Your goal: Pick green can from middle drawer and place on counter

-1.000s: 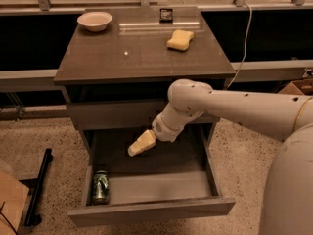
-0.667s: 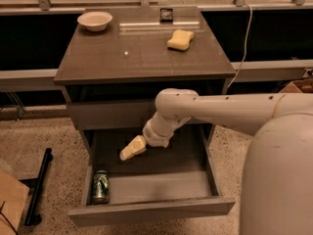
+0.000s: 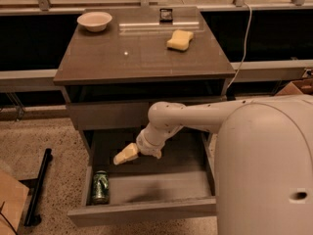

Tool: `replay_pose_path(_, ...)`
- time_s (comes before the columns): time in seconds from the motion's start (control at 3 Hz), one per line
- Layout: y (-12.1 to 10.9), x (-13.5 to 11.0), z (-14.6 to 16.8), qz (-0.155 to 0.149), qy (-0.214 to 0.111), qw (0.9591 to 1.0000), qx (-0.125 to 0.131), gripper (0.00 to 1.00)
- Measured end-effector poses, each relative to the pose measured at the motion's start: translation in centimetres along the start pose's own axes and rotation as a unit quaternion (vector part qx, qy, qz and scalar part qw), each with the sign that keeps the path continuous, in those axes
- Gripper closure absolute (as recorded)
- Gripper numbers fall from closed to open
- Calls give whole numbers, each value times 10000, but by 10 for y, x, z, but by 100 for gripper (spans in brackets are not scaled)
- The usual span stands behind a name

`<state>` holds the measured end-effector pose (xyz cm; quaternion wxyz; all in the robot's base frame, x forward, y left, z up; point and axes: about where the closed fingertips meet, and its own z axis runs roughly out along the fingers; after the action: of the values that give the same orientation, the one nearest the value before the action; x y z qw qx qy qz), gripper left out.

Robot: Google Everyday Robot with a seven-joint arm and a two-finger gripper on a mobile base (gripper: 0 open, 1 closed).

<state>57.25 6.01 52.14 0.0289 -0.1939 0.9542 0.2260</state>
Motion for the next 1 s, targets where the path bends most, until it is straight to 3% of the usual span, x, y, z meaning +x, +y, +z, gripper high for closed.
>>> replay_pose_path(0.33, -1, 2, 8, 61, 45, 10000, -50, 0)
replay_pose_path(1.0, -2, -5, 50, 616, -8, 9981, -22, 0)
